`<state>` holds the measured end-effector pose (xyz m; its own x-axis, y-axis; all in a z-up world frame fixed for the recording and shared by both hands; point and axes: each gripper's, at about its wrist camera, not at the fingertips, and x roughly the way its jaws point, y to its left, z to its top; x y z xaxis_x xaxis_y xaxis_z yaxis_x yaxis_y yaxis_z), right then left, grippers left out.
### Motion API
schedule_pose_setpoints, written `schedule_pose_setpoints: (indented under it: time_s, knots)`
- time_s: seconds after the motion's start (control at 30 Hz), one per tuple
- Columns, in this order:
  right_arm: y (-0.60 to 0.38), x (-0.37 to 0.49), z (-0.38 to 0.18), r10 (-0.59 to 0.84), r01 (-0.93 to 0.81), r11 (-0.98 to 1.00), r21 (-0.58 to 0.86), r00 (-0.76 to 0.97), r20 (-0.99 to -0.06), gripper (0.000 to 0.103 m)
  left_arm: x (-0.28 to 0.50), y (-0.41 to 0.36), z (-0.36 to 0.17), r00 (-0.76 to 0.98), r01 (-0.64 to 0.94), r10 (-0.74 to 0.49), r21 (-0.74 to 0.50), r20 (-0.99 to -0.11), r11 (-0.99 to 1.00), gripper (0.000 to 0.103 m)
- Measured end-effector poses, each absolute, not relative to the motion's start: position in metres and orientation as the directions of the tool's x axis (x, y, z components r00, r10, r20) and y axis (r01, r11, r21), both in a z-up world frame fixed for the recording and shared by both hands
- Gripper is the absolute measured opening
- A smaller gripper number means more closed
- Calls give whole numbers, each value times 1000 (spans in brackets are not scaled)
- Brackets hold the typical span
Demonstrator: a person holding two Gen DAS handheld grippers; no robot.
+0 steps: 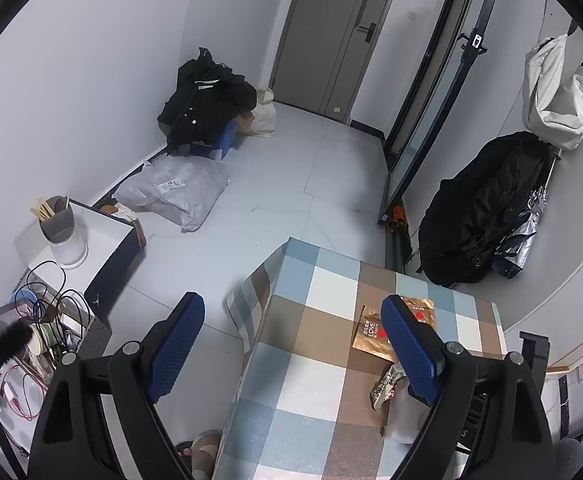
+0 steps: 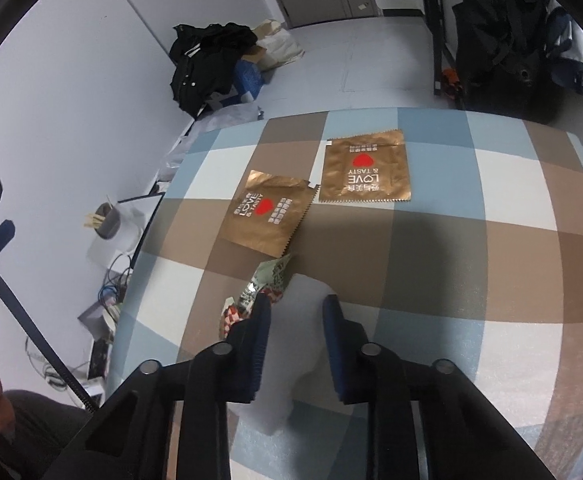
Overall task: Collect trash
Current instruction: 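Move both open grippers back over the checked tablecloth, then lower the right gripper onto the white foam strip and close it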
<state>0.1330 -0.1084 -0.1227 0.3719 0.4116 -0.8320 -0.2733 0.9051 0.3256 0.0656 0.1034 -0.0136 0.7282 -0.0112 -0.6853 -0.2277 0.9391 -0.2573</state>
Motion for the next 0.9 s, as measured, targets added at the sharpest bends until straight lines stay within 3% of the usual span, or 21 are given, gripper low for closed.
schedule_pose_setpoints:
  time_s: [0.3, 0.43, 0.57, 0.9]
  knots:
    - [-114, 133, -120, 414, -286, 901, 326, 343, -844, 13, 68, 100, -15, 718, -232, -8, -251, -696, 940, 88]
    - [-112, 138, -121, 416, -268, 902, 339, 326, -849, 18, 68, 100, -16, 716, -234, -6, -249, -698, 940, 88]
    - [-107, 144, -122, 399, -254, 910, 328, 317, -860, 33, 67, 101, -17, 722, -236, -6, -255, -692, 938, 88]
    - [-92, 150, -130, 418, -250, 901, 356, 270, -868, 33, 70, 104, -18, 710, -250, -6, -260, -704, 933, 88]
